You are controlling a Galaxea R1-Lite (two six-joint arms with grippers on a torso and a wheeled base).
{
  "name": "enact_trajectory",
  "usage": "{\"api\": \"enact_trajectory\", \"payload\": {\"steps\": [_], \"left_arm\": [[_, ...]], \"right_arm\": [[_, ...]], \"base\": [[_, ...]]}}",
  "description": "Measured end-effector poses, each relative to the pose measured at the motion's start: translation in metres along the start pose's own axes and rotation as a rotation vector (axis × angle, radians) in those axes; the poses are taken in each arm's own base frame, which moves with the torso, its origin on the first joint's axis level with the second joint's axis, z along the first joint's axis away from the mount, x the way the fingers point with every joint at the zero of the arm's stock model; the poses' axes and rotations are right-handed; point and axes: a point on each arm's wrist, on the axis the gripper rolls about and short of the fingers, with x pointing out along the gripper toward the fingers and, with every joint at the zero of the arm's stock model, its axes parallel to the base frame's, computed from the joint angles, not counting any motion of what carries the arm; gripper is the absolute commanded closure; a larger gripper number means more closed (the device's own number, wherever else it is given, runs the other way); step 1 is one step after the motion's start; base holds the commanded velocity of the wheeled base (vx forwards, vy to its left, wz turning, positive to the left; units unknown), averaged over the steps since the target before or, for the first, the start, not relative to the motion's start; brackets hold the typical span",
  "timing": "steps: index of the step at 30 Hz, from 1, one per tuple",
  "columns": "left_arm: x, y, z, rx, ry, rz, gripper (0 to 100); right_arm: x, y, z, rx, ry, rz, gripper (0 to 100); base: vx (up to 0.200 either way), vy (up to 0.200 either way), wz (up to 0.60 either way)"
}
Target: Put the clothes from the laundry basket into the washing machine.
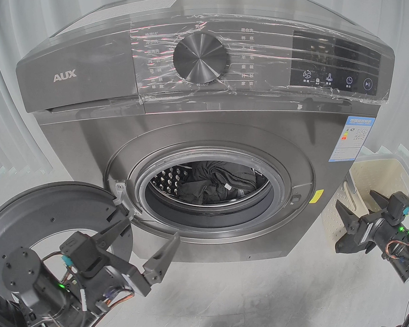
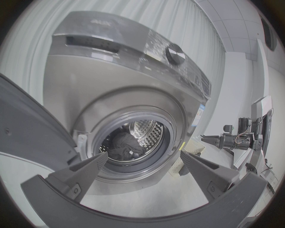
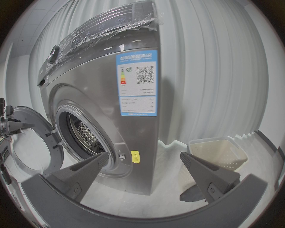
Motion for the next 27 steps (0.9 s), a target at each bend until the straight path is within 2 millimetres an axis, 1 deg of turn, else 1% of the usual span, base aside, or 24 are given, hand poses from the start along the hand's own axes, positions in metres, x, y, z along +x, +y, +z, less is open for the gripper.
{"api": "enact_trajectory", "payload": {"steps": [1,3,6,10,14,19,23,27], "left_arm": [[-0.005,0.001,0.001,-0.002,-0.006,0.005,0],[-0.014,0.004,0.004,-0.003,-0.018,0.016,0],[-0.025,0.007,0.007,0.0,-0.036,0.042,0],[-0.036,0.013,0.011,0.019,-0.042,0.087,0],[-0.048,0.019,0.014,0.043,-0.026,0.123,0],[-0.066,0.024,0.019,0.073,-0.019,0.147,0],[-0.082,0.03,0.02,0.085,0.002,0.17,0],[-0.103,0.037,0.014,0.085,0.075,0.214,0]], "right_arm": [[-0.002,-0.002,0.001,-0.004,0.004,-0.013,0],[-0.006,-0.007,0.0,-0.022,0.039,-0.039,0],[-0.015,-0.011,-0.006,-0.06,0.13,-0.06,0],[-0.031,-0.018,-0.009,-0.069,0.204,-0.078,0],[-0.051,-0.026,-0.01,-0.073,0.253,-0.085,0],[-0.079,-0.038,-0.009,-0.078,0.255,-0.091,0],[-0.101,-0.049,-0.009,-0.087,0.225,-0.107,0],[-0.121,-0.059,-0.012,-0.077,0.187,-0.12,0]], "base": [[0.0,0.0,0.0],[-0.2,0.0,0.0],[-0.2,0.0,0.0],[-0.2,0.0,0.0],[-0.2,0.0,0.0],[-0.2,0.0,0.0],[0.0,0.0,0.0],[0.0,0.0,0.0]]}}
